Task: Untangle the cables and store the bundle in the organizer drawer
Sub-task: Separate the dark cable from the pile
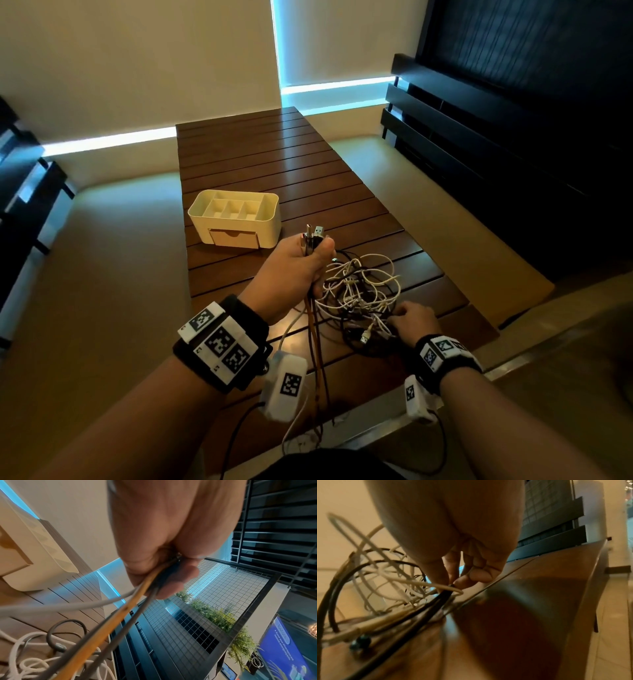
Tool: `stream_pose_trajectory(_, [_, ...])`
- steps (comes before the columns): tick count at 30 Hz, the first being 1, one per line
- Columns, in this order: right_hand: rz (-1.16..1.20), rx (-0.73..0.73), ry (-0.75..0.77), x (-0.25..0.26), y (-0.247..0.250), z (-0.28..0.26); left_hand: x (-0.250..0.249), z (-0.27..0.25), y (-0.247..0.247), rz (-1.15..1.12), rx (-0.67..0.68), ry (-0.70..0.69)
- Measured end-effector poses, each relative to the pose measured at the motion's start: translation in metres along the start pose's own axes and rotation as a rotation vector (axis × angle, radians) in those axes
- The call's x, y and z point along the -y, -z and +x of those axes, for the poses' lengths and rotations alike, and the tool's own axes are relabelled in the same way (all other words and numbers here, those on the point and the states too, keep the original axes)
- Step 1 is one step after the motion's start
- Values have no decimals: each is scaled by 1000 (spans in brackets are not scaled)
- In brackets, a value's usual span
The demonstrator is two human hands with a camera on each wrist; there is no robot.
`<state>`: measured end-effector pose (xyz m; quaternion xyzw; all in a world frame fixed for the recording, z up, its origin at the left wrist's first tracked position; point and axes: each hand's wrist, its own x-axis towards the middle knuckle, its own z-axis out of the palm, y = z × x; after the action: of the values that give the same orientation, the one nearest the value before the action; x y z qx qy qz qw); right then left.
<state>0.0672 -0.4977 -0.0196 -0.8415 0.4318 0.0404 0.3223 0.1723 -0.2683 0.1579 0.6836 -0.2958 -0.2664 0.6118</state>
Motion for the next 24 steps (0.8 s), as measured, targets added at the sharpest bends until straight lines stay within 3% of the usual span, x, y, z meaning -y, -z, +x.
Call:
stream_pose_trajectory(6, [653,102,83,21,24,-12,4,9,-4,-10,5,-10])
stream_pose_trajectory(8, [718,146,128,30,29,-16,5,12,-6,-14,7,-14])
stream_pose_trajectory(11, [800,346,123,32,28,-14,5,16,-10,-35,5,-18])
stream_pose_trajectory(14, [721,449,120,24,24,-11,5,17,-13,-31,8,-15])
stream_pose_trajectory(19, [598,275,77,11,19,-5,4,19,-13,-26,-6,-10])
stream_pose_trajectory(24, [361,208,73,4,6,6,3,19,-13,-33,-23,-13])
